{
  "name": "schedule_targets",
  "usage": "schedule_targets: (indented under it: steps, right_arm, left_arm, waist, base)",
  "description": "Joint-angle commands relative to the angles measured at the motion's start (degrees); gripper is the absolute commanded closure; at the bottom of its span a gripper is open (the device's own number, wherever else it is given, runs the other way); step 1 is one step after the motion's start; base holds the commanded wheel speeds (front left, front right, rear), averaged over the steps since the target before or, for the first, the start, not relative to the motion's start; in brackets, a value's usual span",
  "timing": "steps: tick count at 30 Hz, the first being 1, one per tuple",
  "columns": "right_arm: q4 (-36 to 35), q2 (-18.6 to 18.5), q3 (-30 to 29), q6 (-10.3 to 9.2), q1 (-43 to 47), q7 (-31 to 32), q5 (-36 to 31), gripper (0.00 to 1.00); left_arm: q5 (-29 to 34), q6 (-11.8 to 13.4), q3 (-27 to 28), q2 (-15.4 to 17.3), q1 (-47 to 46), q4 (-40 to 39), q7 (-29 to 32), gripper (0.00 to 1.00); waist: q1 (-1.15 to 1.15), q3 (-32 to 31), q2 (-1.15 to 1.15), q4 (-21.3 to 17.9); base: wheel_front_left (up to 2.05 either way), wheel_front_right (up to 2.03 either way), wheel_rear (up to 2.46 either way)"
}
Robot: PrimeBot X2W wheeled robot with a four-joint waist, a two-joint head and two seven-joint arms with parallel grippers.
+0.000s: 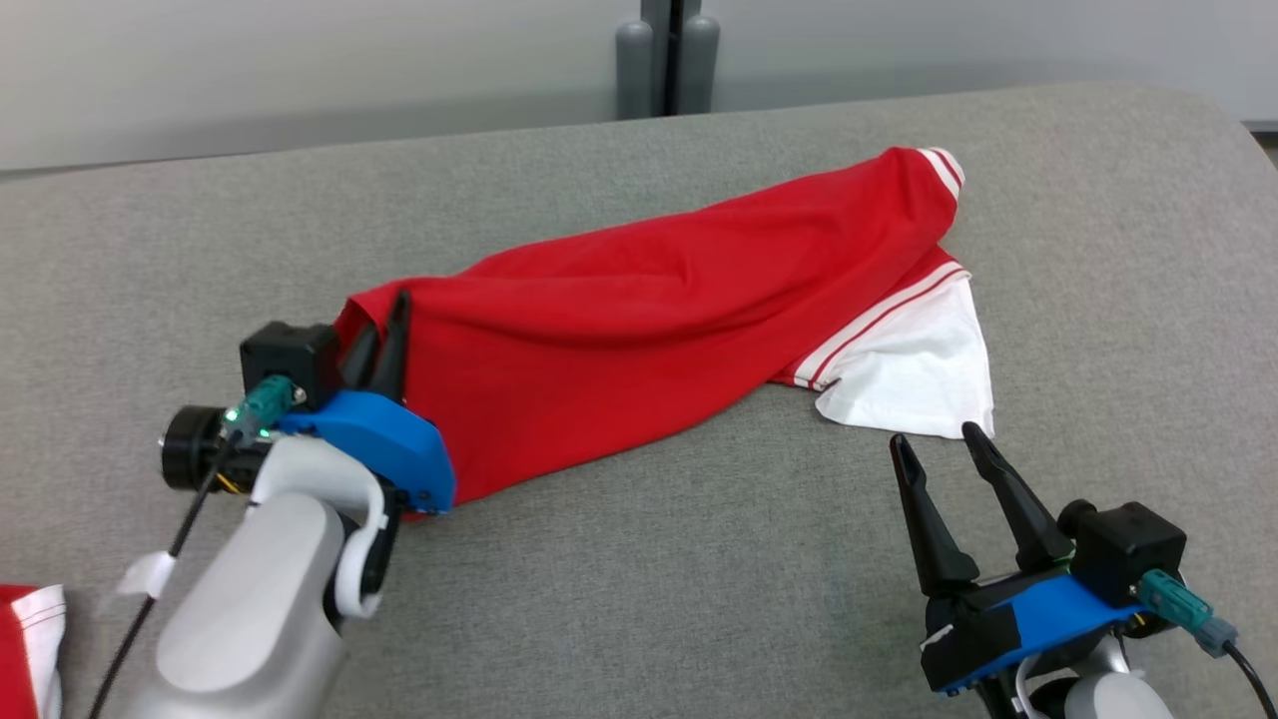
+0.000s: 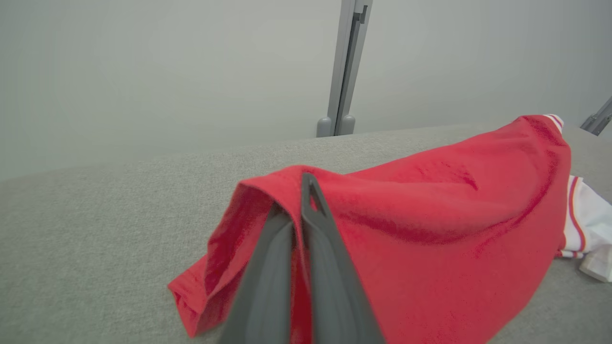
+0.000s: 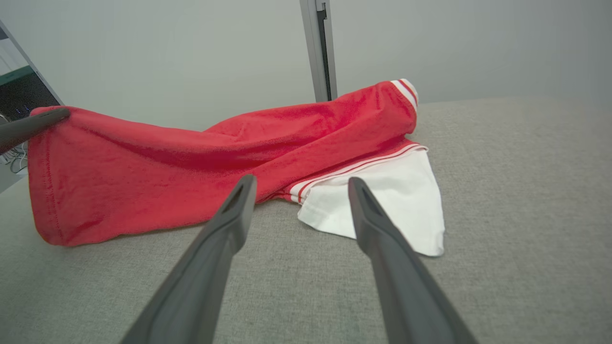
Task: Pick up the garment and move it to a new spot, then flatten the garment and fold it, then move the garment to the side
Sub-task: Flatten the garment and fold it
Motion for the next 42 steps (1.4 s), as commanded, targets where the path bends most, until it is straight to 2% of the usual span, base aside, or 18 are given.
schedule_targets:
  steps: [1,10,11,12,19,25,28,31,35,42]
  right_arm:
    - [-0.2,0.0,0.4,0.01,-1.0,-0.1,0.2,0.0]
    - [0.7,0.0,1.7,0.01,-2.1,-0.9,0.9,0.0]
    - [0.9,0.0,1.7,0.01,-2.1,-0.9,1.0,0.0]
    - [1.0,0.0,1.6,0.01,-2.2,-1.0,1.1,0.0]
    - [1.6,0.0,0.5,0.01,-1.7,-1.1,0.7,0.0]
    - [1.2,0.0,-0.9,0.01,-0.8,-0.5,0.0,0.0]
    - [0.8,0.0,-1.5,0.01,-0.1,0.0,-0.3,0.0]
    - [0.6,0.0,-2.4,0.01,0.5,0.5,-0.3,0.0]
    - [0.2,0.0,-3.8,0.01,1.6,0.7,0.9,0.0]
    - [0.1,0.0,-6.2,0.01,3.4,1.0,1.6,0.0]
  left_arm:
    - [0.8,-0.6,0.0,1.1,-2.5,1.8,0.1,1.0]
    - [2.3,-1.1,0.7,4.0,-8.6,10.6,-0.7,1.0]
    - [1.9,-1.3,0.8,4.0,-9.0,11.7,-0.5,0.73]
    - [1.6,-1.4,1.0,3.9,-9.3,12.4,-0.4,0.0]
    - [0.0,-1.6,2.2,2.7,-6.8,14.4,-5.2,0.0]
    - [-3.2,-2.6,4.8,1.2,-2.0,11.6,-11.0,0.0]
    - [-4.1,-3.0,6.3,0.4,1.7,8.3,-12.5,0.0]
    - [-2.4,-2.7,6.9,0.6,5.3,4.2,-13.0,0.0]
    - [-0.1,-1.8,11.4,-1.2,11.8,-3.9,-13.1,0.0]
    - [3.1,-5.3,17.7,-5.6,21.3,-12.9,-13.1,0.0]
  waist:
    - [0.0,0.8,-0.01,-0.5]
    - [0.0,3.0,-0.01,-3.5]
    - [0.0,3.0,-0.01,-3.7]
    - [0.0,3.1,-0.01,-3.9]
    - [0.0,1.9,-0.01,-3.2]
    - [0.0,-0.9,-0.01,-1.1]
    - [0.0,-2.5,-0.01,0.0]
    - [0.0,-4.2,-0.01,1.1]
    - [0.0,-6.1,-0.01,2.2]
    - [0.0,-8.6,-0.01,4.2]
  base:
    - [0.0,0.0,0.0]
    - [0.0,0.0,0.0]
    - [0.0,0.0,0.0]
    - [0.0,0.0,0.0]
    - [0.0,0.0,0.0]
    - [0.0,0.0,0.0]
    - [0.0,0.0,0.0]
    - [0.0,0.0,0.0]
    - [0.0,0.0,0.0]
    - [0.0,0.0,0.0]
